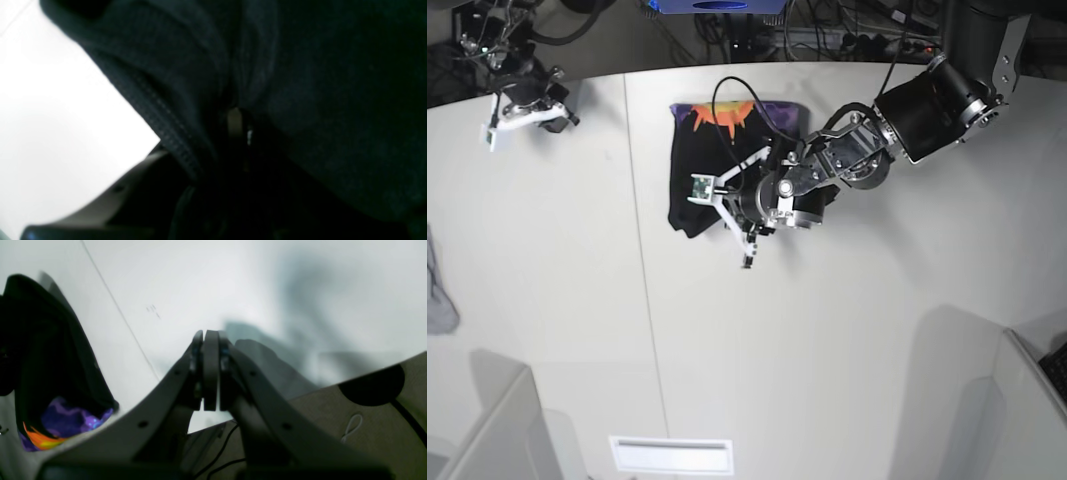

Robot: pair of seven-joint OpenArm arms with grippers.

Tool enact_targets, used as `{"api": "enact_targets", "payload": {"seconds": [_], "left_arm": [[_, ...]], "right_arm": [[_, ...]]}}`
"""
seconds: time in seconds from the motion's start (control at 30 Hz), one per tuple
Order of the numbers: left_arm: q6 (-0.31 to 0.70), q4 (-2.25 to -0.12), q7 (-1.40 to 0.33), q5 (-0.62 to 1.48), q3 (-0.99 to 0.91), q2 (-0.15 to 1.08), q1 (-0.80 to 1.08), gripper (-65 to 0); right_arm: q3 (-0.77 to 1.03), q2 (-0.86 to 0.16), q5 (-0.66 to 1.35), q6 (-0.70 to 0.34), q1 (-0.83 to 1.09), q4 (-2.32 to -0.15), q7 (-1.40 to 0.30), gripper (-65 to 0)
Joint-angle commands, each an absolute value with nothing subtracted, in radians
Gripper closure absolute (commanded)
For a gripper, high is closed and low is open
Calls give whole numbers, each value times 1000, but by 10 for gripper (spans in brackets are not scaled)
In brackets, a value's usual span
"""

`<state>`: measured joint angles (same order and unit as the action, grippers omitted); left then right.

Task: Fold the T-shirt properly
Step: 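Flip the bundle over with the left gripper, printed side up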

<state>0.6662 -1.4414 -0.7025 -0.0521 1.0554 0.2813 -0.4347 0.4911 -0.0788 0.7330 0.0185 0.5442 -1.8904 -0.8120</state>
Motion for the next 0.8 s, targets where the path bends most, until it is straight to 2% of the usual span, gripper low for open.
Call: {"api": "enact_targets", "payload": {"seconds": [0.0,0.5,0.63,0.7,0.77], "left_arm": [[698,-1412,-737,-45,1070,285,-418,0],[698,-1422,-746,-42,1152,285,-503,-3],[698,-1422,-746,-42,1152,285,-527,-262],[698,-1422,-746,-38,1152,285,-545,-364],[698,-1422,-746,-39,1152,283,-559,-431]], "right_arm": [[498,-87,745,13,547,-1910,-797,0],[489,-94,745,13,535,-1910,-797,0],[489,-93,745,13,522,-1910,-806,0],[489,-93,745,13,522,-1910,-806,0],[487,-93,745,12,522,-1910,-806,0]]}}
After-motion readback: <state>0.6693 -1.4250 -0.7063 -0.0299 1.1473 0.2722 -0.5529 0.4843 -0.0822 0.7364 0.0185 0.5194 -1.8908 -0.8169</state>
